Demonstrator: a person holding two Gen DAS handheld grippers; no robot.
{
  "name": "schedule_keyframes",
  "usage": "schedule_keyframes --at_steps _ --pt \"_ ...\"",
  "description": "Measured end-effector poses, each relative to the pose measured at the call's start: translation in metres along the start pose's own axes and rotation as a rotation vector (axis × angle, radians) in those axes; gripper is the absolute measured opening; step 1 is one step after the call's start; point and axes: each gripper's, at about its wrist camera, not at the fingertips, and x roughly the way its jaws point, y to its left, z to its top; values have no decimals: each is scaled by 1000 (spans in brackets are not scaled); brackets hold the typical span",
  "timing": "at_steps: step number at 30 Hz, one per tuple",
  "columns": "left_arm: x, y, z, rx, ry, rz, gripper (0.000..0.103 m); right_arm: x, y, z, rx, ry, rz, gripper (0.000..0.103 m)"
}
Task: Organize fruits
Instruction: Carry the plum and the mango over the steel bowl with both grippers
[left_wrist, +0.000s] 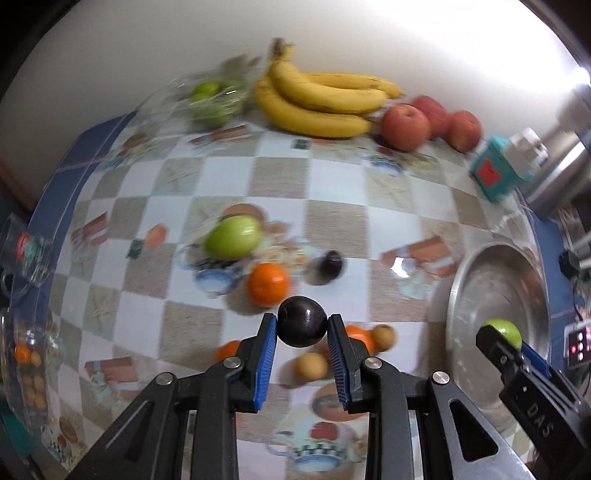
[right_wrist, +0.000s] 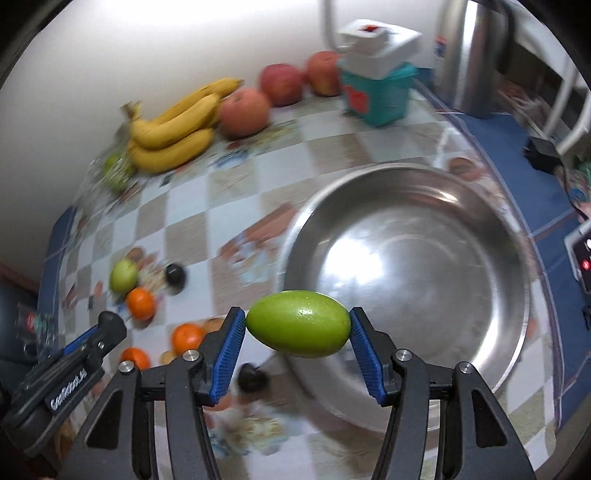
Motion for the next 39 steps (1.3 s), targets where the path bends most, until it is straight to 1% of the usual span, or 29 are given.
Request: schedule_keyframes --at_steps 7,10,17,23,28,35,39 --pt "-3 -59 -2 133 -25 -67 30 -9 -50 6 124 -30 -39 59" --pt "-5 -84 -3 182 -34 -96 30 -14 -67 7 171 -42 -43 59" --pt "1 -135 -12 305 -42 -116 30 -23 -107 7 273 -61 -73 59" --pt "13 -167 -25 388 -39 -130 30 -27 -124 4 313 -73 -89 59" --pt "25 -178 -34 421 -19 -122 30 -18 -127 3 318 -45 -92 59" --pt "35 -180 -35 432 6 -109 30 -2 -127 4 309 9 -92 59" --pt "36 -181 -36 437 14 -104 31 -1 -126 3 303 13 -96 59"
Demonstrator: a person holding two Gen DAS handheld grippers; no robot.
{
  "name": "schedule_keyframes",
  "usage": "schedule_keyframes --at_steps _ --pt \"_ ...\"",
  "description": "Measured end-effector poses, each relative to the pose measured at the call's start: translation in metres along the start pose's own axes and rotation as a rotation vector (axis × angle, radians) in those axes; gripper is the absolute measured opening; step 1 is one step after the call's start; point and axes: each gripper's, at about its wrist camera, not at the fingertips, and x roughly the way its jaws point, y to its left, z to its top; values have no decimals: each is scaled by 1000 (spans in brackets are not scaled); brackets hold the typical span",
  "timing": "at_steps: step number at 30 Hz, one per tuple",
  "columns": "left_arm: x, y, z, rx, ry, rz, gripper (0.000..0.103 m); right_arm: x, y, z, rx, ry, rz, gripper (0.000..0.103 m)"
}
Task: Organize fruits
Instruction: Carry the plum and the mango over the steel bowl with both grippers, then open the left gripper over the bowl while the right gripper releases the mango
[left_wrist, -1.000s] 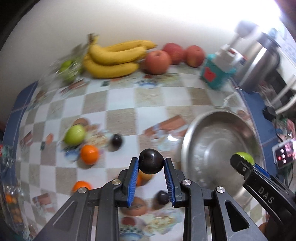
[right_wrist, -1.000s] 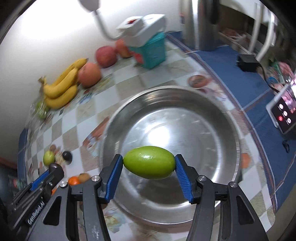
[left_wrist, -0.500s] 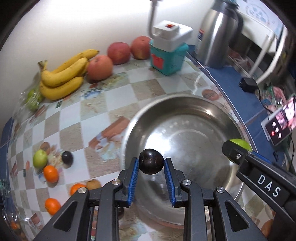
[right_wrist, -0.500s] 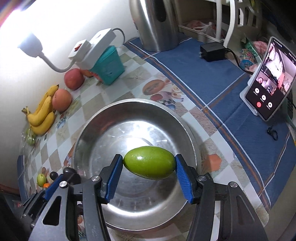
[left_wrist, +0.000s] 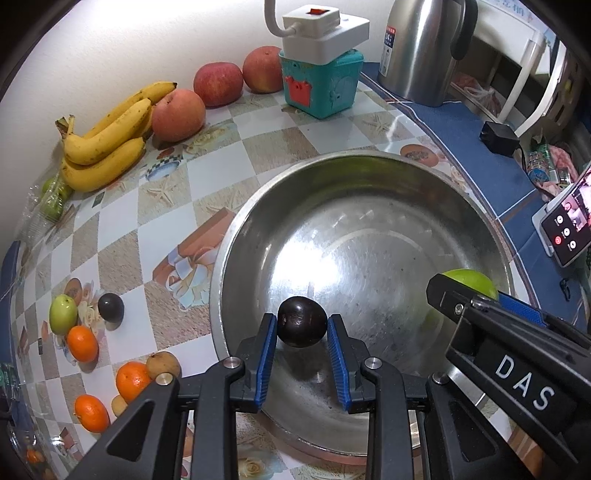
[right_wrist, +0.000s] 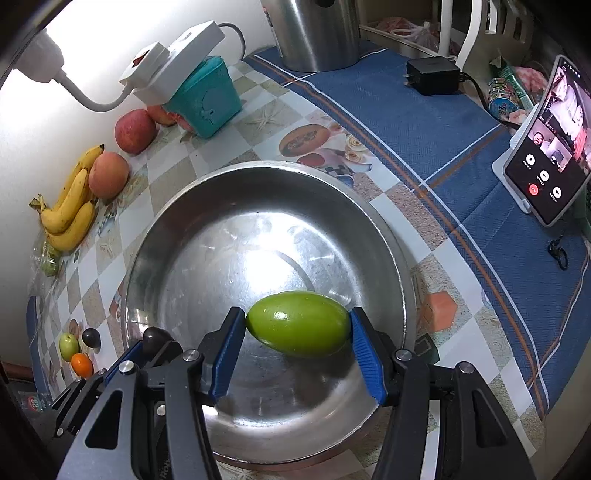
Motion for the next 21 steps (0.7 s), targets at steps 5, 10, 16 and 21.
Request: schedule_keyframes --at_steps 5,10,16,21 --pt "6 -2 0 4 20 1 31 5 -1 -1 0 13 -11 59" --pt "10 -1 -1 3 34 0 31 9 -1 0 -4 22 -16 60" --pt "14 -1 -2 -1 47 4 31 14 1 0 -20 34 -18 60" --pt "16 0 -2 -5 55 4 31 17 2 0 -23 41 -23 60"
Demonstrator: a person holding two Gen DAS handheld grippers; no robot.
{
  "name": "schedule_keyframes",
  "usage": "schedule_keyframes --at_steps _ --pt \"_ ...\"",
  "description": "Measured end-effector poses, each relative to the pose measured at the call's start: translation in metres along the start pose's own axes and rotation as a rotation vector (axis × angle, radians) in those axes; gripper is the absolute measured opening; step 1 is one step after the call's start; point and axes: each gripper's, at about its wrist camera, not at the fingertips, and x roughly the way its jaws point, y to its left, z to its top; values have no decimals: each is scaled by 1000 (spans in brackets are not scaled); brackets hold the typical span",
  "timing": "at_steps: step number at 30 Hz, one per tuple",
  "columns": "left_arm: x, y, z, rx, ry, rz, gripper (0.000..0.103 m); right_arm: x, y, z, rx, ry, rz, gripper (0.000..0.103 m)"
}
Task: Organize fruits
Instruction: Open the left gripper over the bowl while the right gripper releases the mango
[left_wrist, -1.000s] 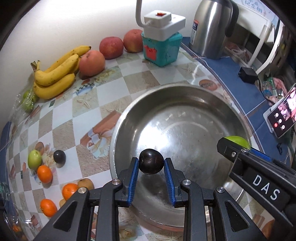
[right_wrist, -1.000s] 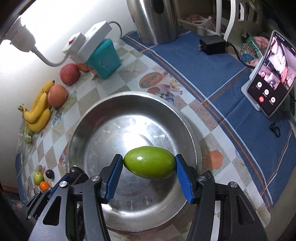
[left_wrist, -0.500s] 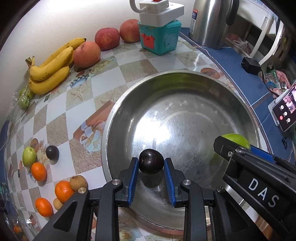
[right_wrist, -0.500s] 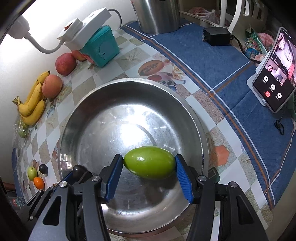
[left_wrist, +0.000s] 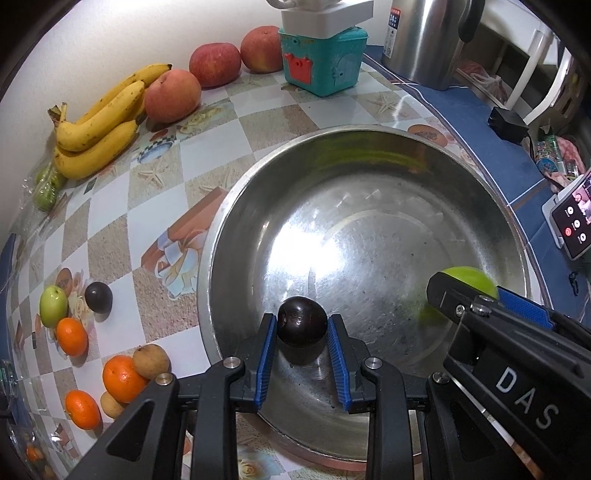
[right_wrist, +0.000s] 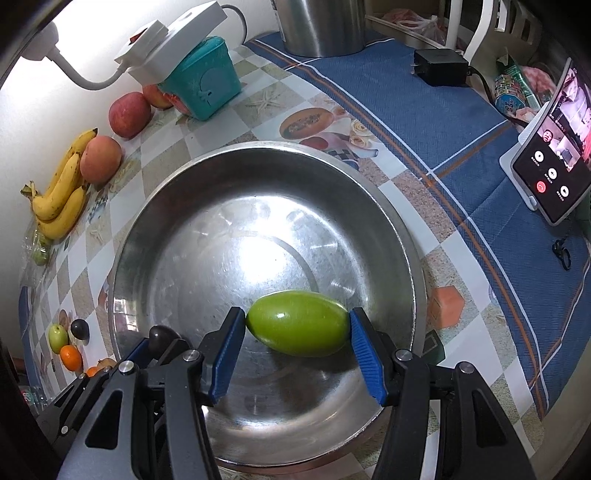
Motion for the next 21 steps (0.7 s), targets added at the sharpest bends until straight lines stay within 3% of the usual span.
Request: schedule_keyframes --at_steps 11,14,16,21 --pt "-1 3 0 -9 1 -4 33 -8 2 1 -5 -27 5 59" --pt "-3 3 1 -11 -3 -7 39 -11 3 1 -2 -36 8 59" --pt "-5 4 1 -17 -8 -15 49 -13 3 1 0 -43 6 59" --pt "-11 4 2 -23 -23 -12 56 -17 1 1 2 -49 7 60"
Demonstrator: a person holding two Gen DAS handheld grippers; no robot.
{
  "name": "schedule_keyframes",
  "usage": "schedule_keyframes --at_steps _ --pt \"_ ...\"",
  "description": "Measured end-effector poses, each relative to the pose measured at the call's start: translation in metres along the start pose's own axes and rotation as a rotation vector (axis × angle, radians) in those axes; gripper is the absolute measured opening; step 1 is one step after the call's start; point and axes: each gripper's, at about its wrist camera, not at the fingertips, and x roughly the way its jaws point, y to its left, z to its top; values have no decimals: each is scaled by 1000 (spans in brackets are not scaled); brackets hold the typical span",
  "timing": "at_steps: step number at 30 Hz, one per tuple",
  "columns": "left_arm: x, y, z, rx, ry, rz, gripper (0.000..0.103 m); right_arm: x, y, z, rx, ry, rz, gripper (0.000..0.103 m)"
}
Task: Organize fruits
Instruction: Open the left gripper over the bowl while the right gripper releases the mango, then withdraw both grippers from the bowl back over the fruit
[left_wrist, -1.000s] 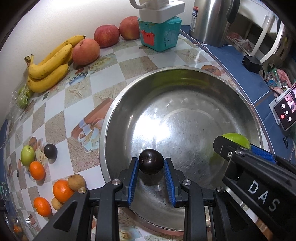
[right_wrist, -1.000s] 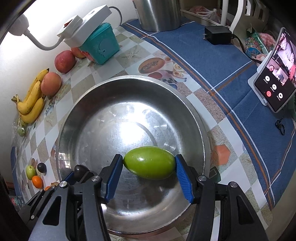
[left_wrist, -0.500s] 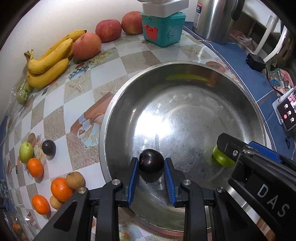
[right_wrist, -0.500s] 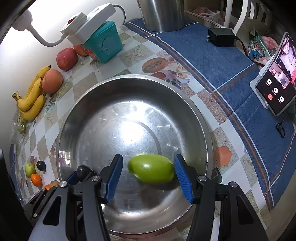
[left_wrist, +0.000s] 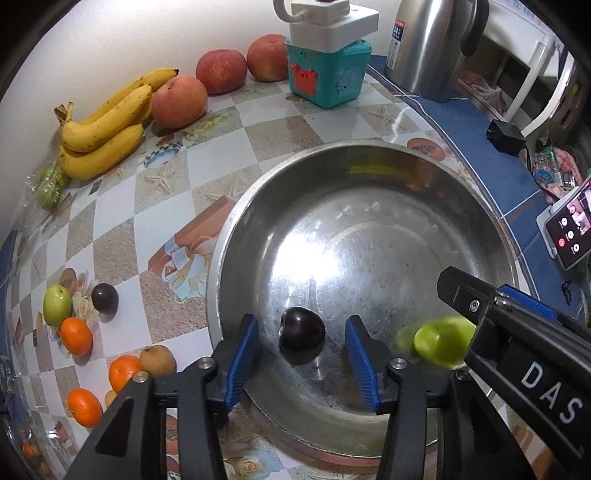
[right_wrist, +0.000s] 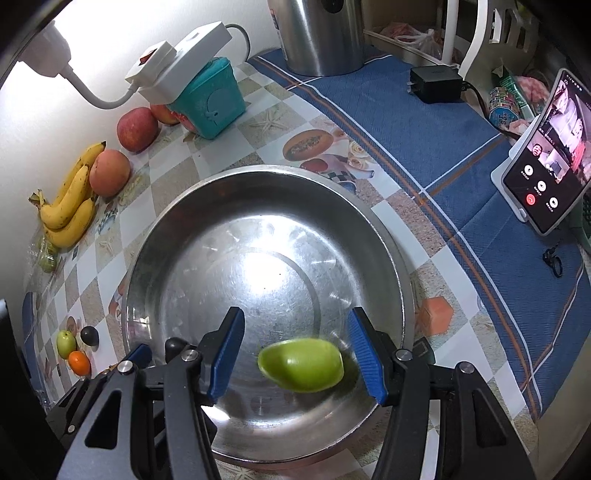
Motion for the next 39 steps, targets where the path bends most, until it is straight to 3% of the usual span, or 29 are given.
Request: schedule_keyframes --at_steps 6,16,19,28,31,39 --pt "-8 7 -1 -29 -10 17 68 -2 -1 1 -3 -4 -2 61" --pt "-15 46 -1 -155 9 85 69 -6 0 2 -14 -12 -6 62" --pt "-17 64 0 -219 12 106 69 -6 2 2 -28 -10 -7 72" --pt "-22 105 -6 -352 12 136 73 -7 13 0 -66 -15 1 73" --pt "-23 112 -9 -376 12 143 76 -6 15 0 -74 -11 0 79" --pt "-20 118 -11 -389 23 164 83 -4 19 -1 -98 -6 -4 79"
